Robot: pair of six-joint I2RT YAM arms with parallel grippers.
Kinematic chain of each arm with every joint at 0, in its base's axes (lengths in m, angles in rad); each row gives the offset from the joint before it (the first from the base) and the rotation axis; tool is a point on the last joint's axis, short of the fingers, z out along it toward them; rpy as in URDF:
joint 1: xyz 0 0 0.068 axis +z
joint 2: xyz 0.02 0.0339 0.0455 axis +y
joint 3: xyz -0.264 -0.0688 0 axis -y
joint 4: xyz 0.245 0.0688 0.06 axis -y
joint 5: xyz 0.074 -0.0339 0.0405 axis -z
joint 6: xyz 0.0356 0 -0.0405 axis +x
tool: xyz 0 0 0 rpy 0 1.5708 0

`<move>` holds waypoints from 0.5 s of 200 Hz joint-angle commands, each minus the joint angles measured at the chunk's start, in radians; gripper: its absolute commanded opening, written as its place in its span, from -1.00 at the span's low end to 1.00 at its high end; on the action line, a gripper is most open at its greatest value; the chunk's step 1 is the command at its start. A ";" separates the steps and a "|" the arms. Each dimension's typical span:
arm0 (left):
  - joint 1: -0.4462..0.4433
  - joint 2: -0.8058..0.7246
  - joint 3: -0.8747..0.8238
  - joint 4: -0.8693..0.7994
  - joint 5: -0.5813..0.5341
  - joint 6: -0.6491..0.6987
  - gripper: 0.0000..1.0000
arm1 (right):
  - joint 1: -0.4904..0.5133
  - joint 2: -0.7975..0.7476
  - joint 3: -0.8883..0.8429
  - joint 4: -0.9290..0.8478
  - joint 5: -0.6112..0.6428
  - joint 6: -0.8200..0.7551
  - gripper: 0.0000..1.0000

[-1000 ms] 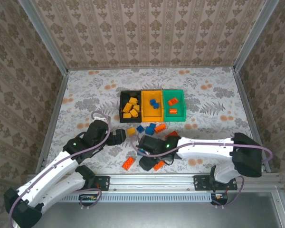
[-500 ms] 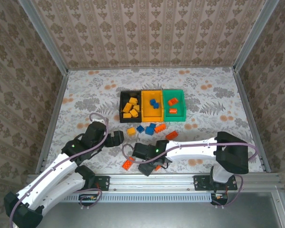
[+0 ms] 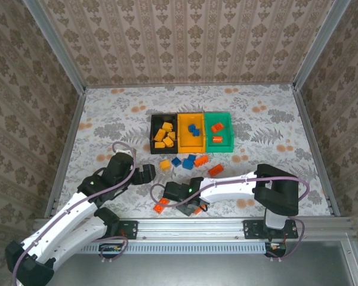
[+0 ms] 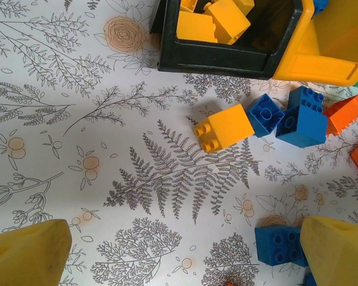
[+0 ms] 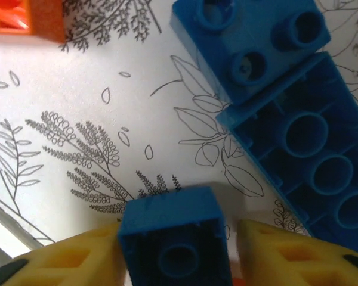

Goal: Sort the legos into containers by color

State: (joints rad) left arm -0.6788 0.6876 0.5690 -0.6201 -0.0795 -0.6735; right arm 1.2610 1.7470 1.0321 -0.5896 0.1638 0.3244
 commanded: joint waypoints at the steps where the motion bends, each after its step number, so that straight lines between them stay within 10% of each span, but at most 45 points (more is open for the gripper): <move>1: 0.009 0.009 -0.005 0.009 0.016 -0.008 1.00 | -0.010 -0.030 0.007 0.027 0.030 -0.006 -0.25; 100: 0.009 0.068 0.001 0.075 0.053 0.004 1.00 | -0.432 -0.177 0.191 0.109 0.002 0.086 -0.36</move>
State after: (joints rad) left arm -0.6769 0.7444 0.5690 -0.5732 -0.0517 -0.6735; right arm 0.9165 1.5017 1.1130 -0.5030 0.1543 0.3489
